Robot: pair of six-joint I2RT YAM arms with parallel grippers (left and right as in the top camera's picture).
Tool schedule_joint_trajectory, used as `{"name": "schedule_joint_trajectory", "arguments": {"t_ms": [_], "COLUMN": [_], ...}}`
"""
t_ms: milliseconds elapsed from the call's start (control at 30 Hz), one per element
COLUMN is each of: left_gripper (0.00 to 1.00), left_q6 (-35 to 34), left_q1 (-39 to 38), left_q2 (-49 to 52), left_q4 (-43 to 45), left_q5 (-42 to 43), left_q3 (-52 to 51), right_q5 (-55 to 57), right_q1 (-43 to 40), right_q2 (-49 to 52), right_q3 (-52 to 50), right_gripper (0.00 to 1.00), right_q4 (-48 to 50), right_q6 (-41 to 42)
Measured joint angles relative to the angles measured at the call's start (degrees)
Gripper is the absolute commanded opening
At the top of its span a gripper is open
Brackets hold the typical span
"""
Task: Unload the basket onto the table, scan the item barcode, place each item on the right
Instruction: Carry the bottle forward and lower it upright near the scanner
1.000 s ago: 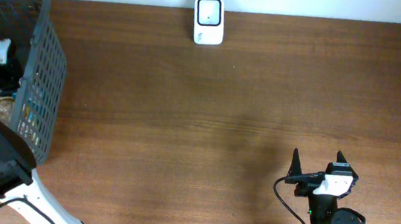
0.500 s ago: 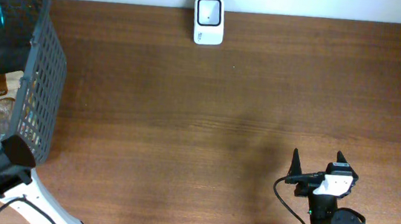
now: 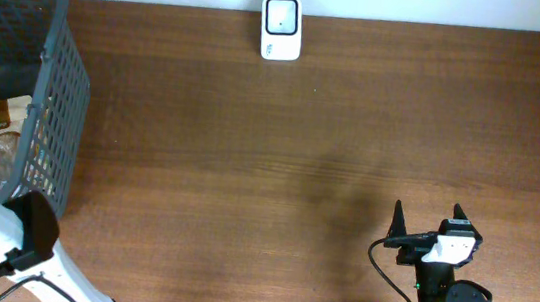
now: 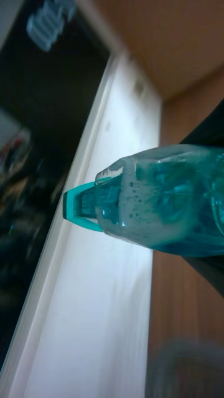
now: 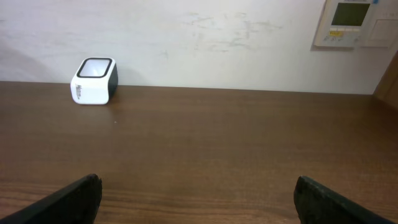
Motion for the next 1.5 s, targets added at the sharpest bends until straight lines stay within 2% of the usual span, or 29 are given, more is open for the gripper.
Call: {"name": "schedule_joint_trajectory", "arguments": {"t_ms": [133, 233, 300, 500, 633, 767, 1033, 1133, 1500], "left_gripper": [0.0, 0.0, 0.0, 0.0, 0.0, 0.0, 0.0, 0.0, 0.0], "left_q6": [-1.8, -2.5, -2.6, -2.6, -2.6, -2.6, -7.1, -8.2, -10.6], "left_q1": [-6.4, -14.6, -20.4, -37.3, -46.8, -53.4, -59.4, -60.7, -63.9], "left_q2": [0.0, 0.0, 0.0, 0.0, 0.0, 0.6, 1.9, 2.4, 6.5], "left_q4": [-2.2, -6.4, -9.3, -11.7, -6.7, -0.2, 11.5, 16.2, 20.8], "left_q5": [2.4, 0.1, -4.9, -29.0, -44.6, -53.2, -56.4, -56.3, -52.1], "left_q3": [0.0, 0.0, -0.5, -7.1, -15.9, -28.3, -53.8, -58.9, -62.3], "right_q5": [0.0, 0.0, 0.0, 0.0, 0.0, 0.0, 0.0, 0.0, 0.0], "right_q1": [0.0, 0.0, 0.0, 0.0, 0.0, 0.0, 0.0, 0.0, 0.0], "right_q2": [0.0, 0.0, 0.0, 0.0, 0.0, 0.0, 0.0, 0.0, 0.0], "right_q3": [0.0, 0.0, 0.0, 0.0, 0.0, 0.0, 0.0, 0.0, 0.0], "right_gripper": [0.98, 0.98, 0.98, 0.98, 0.98, 0.98, 0.99, 0.98, 0.98], "right_q4": [0.0, 0.0, 0.0, 0.0, 0.0, 0.0, 0.0, 0.0, 0.0], "right_q6": [0.0, 0.0, 0.0, 0.0, 0.0, 0.0, 0.0, 0.0, 0.0]}}
